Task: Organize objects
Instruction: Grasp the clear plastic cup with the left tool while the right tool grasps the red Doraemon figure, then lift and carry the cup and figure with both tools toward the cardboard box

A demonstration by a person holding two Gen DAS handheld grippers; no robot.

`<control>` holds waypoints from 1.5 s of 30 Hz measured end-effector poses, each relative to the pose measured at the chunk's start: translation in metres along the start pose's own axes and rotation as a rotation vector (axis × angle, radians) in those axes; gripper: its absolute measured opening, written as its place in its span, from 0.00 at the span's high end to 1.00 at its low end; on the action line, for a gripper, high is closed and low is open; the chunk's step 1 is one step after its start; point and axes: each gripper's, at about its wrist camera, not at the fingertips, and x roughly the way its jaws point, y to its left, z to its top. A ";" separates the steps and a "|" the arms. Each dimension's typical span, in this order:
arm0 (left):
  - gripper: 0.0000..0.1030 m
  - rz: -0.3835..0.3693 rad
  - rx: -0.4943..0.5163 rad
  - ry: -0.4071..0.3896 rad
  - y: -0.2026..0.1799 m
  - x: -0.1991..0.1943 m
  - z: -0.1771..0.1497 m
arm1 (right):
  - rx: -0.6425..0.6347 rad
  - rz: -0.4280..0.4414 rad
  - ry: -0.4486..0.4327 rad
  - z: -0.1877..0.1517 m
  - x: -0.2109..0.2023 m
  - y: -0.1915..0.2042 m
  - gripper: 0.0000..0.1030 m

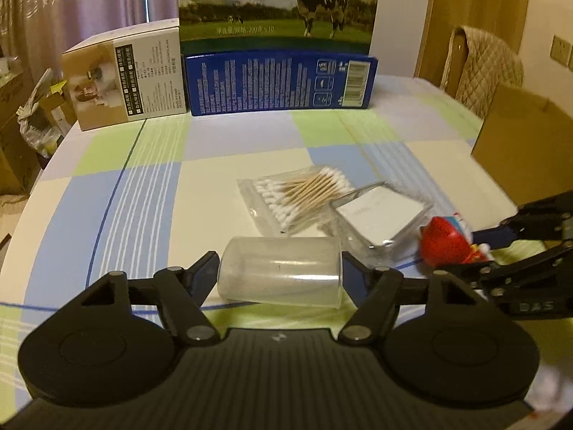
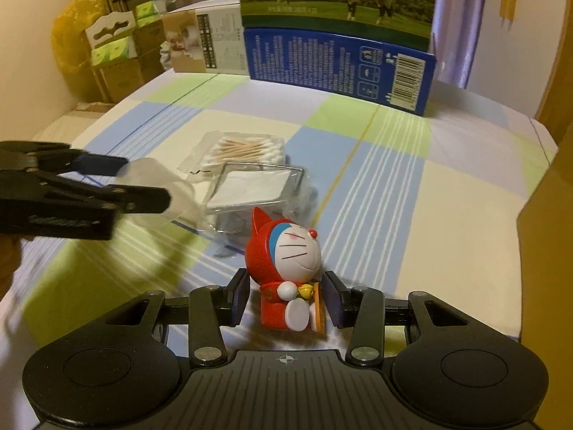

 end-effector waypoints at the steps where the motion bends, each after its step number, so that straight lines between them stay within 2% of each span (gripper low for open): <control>1: 0.34 -0.003 -0.005 0.002 -0.001 -0.003 0.000 | 0.007 -0.001 0.003 0.000 -0.002 0.000 0.66; 10: 0.34 -0.004 0.034 0.047 -0.021 -0.022 -0.018 | 0.058 0.010 0.052 -0.007 -0.006 -0.004 0.67; 17: 0.34 0.003 0.089 0.090 -0.031 -0.014 -0.030 | 0.049 0.034 0.030 -0.013 -0.002 -0.007 0.65; 22: 0.33 -0.006 0.092 0.093 -0.031 -0.011 -0.031 | -0.043 0.010 0.006 -0.016 0.004 0.002 0.63; 27: 0.32 -0.008 0.110 0.101 -0.031 -0.008 -0.034 | -0.080 -0.008 0.001 -0.016 0.007 0.006 0.62; 40: 0.34 -0.045 0.065 0.100 -0.027 -0.009 -0.031 | -0.024 -0.003 0.011 -0.005 0.002 0.005 0.62; 45: 0.34 -0.029 0.039 0.092 -0.027 -0.022 -0.026 | -0.001 -0.005 0.007 -0.005 -0.008 0.003 0.63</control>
